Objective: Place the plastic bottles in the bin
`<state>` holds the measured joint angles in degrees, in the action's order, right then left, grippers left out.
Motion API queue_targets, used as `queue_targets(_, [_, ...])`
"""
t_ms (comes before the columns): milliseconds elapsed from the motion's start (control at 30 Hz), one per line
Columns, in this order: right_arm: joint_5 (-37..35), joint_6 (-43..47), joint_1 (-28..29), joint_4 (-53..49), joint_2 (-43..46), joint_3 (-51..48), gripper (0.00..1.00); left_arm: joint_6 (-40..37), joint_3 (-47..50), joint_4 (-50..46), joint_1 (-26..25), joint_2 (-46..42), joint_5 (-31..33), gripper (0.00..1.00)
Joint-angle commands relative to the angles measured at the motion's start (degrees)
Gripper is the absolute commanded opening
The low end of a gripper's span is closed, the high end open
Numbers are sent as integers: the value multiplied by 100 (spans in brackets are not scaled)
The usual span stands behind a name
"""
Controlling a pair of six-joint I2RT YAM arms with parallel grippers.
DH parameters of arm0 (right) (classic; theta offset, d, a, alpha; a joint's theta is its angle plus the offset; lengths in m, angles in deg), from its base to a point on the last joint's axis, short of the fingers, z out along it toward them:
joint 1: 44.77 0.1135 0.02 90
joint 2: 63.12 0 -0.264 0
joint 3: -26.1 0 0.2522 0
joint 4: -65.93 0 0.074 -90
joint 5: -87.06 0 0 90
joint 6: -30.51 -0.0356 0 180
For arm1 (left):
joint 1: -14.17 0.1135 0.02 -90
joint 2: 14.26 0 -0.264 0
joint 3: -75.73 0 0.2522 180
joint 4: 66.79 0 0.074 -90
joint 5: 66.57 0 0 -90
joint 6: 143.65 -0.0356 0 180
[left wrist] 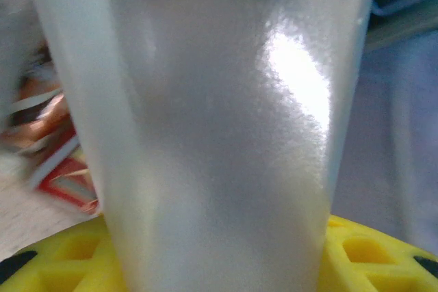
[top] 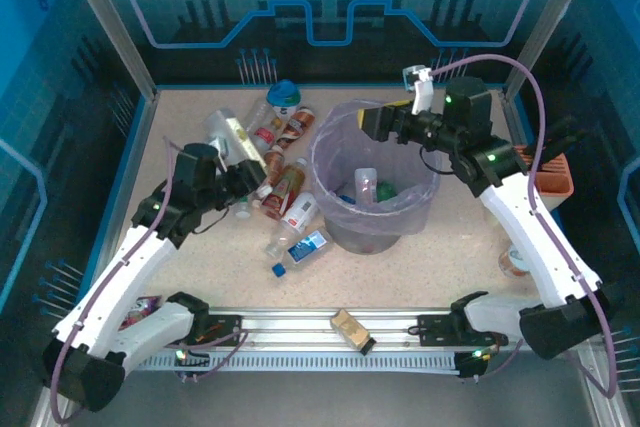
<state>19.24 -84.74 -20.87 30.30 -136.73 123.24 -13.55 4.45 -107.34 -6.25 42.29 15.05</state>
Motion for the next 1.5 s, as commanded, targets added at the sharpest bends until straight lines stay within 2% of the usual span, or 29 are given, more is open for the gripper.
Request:
queue_targets(0, [331,52,332,-73,-330,497,92,-983,-443,684,-251,246,-1198,25])
queue_targets(67, [452,-43,456,12,-572,684,99,-1271,-581,659,-325,422,-1633,25])
queue_targets(200, [518,-302,568,-51,-1087,1233,100,-1835,-729,311,-610,501,-1602,24])
queue_targets(500, [622,-791,918,116,-1990,1925,100,-2084,-637,336,-764,516,-1587,19])
queue_targets(700, [673,-1003,1029,448,-2232,1946,91,-2149,-663,314,-780,594,-1623,18])
queue_targets(967, [643,-1086,1029,715,-2348,1996,69,-2264,-696,99,-792,519,-1430,19])
queue_targets(1067, [687,-1143,1029,864,-2384,1973,65,-2199,-655,93,-792,365,-1240,20])
queue_targets(1133, [697,-1187,1035,968,-2412,1985,62,-2143,-600,146,-791,251,-1179,25])
queue_targets(1200, [709,-1210,1038,1046,-2460,2041,59,-2100,-535,206,-796,150,-1130,35])
queue_targets(1300, [705,-1231,1046,1163,-2505,2121,56,-2071,-459,228,-796,-6,-957,55])
queue_targets(1367, [635,-1238,1046,1373,-2510,2124,56,-2076,-408,238,-794,-131,-798,77])
queue_targets(1400, [594,-1228,1046,1475,-2508,2122,56,-2076,-386,269,-795,-198,-758,85])
queue_targets(1467, [526,-1236,1027,1730,-2519,2171,55,-2028,-316,344,-789,-405,-738,94])
